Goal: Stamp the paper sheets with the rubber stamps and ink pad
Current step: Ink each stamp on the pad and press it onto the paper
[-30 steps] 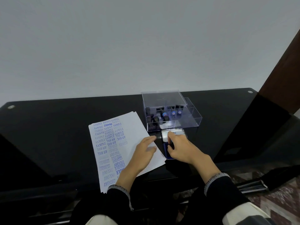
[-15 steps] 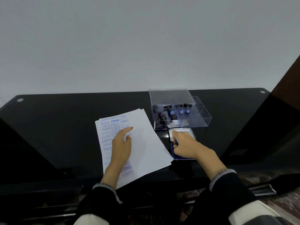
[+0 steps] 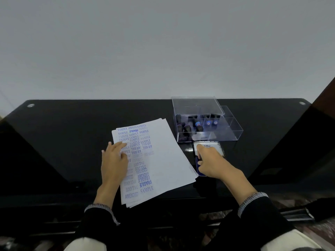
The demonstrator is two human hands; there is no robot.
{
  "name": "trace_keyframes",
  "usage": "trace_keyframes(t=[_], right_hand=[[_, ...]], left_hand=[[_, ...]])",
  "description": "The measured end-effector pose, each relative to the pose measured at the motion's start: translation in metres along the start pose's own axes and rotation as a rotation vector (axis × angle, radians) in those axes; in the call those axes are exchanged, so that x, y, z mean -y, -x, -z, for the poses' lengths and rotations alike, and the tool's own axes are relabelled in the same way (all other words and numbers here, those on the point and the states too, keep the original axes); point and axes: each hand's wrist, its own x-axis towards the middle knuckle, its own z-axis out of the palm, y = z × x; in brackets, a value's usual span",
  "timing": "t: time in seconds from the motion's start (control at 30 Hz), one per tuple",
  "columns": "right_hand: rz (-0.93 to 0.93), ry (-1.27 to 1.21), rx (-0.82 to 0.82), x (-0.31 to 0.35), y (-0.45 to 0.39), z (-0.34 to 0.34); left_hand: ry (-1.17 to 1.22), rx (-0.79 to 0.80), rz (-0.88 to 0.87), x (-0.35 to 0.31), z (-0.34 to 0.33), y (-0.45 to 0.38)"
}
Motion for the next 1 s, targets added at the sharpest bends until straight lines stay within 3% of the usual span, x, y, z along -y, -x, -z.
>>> trace_keyframes(t=[0.23, 0.47, 0.63, 0.77, 0.93, 1.0], right_hand=[[0.009, 0.105, 0.014, 0.008, -0.005, 0.002], [-0.039, -0.213, -0.078, -0.021, 0.005, -0.003], [-0.046, -0.204, -0.073, -0.021, 0.003, -0.004], [-0.019, -0.049, -0.055, -0.007, 0.001, -0.003], [0.015, 0.329, -0.12, 0.02, -0.002, -0.013], [0.006, 0.344, -0.119, 0.022, -0.004, -0.015]], left_hand=[[-0.129, 0.042, -0.019, 0.004, -0.003, 0.002], [-0.158, 0.053, -0.031, 0.004, -0.006, 0.004], [-0.167, 0.053, -0.037, 0.006, -0.007, 0.004], [-0.164, 0.054, -0.036, 0.006, -0.007, 0.004], [-0.166, 0.064, -0.032, 0.006, -0.006, 0.005], [-0.166, 0.068, -0.031, 0.005, -0.005, 0.005]])
